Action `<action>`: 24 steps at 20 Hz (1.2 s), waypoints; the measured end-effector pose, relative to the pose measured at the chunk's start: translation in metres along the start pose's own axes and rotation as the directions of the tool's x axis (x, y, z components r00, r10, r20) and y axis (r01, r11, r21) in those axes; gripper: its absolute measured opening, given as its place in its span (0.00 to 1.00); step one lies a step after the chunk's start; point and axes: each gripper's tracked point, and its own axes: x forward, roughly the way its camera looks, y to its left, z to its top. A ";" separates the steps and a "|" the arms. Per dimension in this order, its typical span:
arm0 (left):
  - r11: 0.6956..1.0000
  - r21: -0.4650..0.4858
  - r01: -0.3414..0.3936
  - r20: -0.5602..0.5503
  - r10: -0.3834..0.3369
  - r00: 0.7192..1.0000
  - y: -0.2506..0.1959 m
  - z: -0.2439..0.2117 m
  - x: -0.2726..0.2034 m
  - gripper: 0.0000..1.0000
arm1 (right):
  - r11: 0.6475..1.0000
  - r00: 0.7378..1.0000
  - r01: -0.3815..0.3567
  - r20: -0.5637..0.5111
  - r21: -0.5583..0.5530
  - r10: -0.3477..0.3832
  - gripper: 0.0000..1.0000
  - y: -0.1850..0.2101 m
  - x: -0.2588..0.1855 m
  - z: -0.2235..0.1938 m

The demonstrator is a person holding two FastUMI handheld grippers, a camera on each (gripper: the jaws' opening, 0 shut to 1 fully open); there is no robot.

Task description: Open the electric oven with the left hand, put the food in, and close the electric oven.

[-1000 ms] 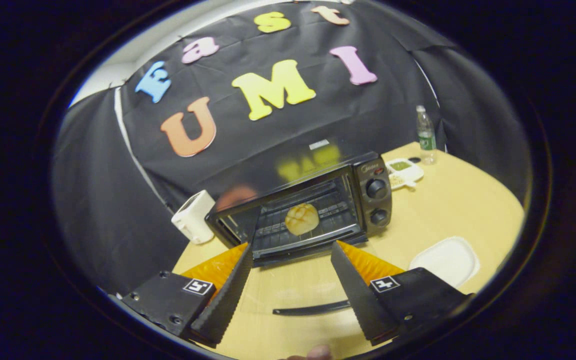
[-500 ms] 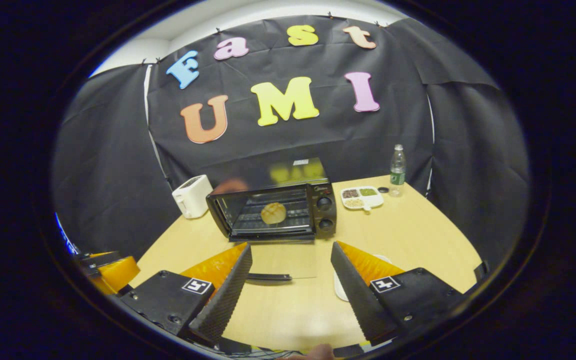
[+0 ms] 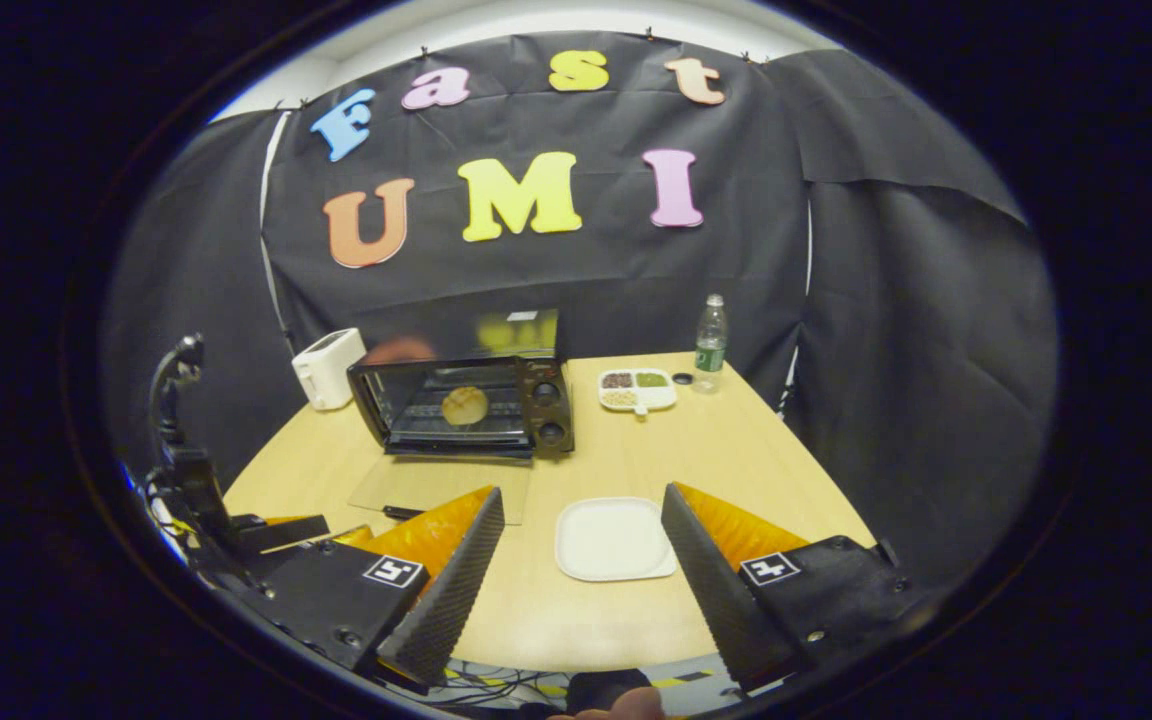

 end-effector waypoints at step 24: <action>0.999 0.003 -0.036 -0.126 0.036 0.991 -0.004 -0.021 0.102 0.93 | 0.997 0.996 0.061 -0.065 -0.037 -0.063 0.98 -0.037 0.014 0.003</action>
